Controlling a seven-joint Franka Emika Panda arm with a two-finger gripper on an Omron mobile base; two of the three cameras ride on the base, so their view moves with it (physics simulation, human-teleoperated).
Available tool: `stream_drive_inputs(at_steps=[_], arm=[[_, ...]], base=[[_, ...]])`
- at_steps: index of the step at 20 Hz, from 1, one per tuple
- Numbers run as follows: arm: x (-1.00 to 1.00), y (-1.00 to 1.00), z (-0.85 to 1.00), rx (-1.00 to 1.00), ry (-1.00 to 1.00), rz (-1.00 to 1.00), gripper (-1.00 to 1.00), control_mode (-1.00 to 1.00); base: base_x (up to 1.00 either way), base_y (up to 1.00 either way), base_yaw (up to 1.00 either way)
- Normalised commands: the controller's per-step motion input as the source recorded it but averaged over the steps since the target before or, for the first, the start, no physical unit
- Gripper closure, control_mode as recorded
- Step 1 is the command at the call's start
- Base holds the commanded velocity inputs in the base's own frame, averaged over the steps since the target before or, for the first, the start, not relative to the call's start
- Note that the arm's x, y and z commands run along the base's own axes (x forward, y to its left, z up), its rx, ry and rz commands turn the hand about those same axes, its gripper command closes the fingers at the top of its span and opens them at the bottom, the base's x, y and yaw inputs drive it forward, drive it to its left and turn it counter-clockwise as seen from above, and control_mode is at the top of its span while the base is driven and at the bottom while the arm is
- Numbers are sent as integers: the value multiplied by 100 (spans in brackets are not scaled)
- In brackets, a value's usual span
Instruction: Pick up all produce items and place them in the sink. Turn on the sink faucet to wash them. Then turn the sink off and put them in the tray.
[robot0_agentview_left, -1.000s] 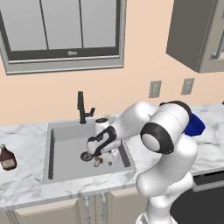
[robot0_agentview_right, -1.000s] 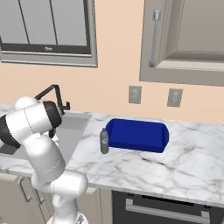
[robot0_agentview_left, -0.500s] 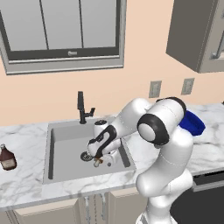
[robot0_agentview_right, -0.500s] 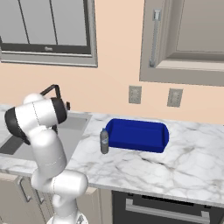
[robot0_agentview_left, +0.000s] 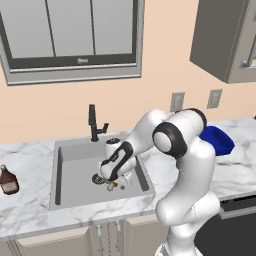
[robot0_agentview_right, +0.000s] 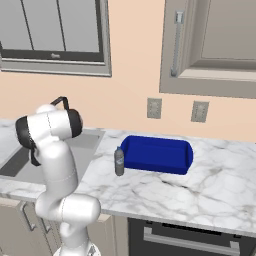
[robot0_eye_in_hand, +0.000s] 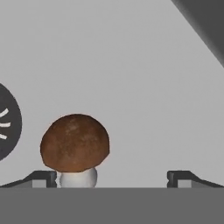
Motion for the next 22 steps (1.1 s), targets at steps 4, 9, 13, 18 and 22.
stream_drive_inputs(at_steps=[4, 9, 13, 18, 22], arm=[[22, 12, -14, -1, 0, 0, -100, -100], [22, 12, -16, -1, 0, 0, -100, -100], [22, 8, -23, -2, 0, 0, -100, -100], [9, 6, -30, -3, 0, 0, -100, -100], [0, 0, -37, -2, 0, 0, -100, -100]], base=[[0, 0, 0], [0, 0, 0], [0, 0, 0], [0, 0, 0], [0, 0, 0]])
